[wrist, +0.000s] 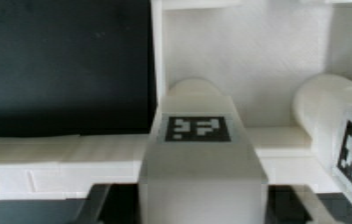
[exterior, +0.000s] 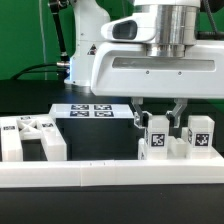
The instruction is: Assemble chair
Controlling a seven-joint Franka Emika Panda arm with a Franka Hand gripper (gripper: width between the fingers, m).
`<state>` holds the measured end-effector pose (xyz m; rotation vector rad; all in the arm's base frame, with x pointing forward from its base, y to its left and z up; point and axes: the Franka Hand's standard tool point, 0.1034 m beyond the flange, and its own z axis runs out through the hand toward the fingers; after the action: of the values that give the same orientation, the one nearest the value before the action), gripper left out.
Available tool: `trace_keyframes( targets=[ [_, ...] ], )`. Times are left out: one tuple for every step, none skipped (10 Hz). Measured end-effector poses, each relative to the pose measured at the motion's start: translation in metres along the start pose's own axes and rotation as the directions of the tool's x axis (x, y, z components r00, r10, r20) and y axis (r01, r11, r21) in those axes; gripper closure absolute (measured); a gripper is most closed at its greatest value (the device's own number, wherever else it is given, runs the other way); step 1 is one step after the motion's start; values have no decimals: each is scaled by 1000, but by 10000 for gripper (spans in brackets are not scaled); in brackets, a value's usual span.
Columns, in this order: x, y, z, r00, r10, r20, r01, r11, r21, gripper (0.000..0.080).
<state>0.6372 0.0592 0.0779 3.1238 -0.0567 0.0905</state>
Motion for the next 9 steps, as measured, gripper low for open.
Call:
trace_keyframes(
  targets=[
    [0,0,0,1000,25,0,-25,1000,0,510],
    [0,0,0,999,53,0,-53,999,2,510],
    [0,0,0,990,143,0,-143,990,3,510],
    [0,0,0,983,186,1,-186,983,4,510],
    [0,0,0,947,320,1,-320,947,4,510],
    [0,1,0,910,415,2,-415,910,3,510],
    [0,1,0,881,473,2,-473,881,3,509],
    [0,1,0,826,564,3,-564,826,3,509],
    [0,1,0,788,615,3,-615,788,2,509]
  ],
)
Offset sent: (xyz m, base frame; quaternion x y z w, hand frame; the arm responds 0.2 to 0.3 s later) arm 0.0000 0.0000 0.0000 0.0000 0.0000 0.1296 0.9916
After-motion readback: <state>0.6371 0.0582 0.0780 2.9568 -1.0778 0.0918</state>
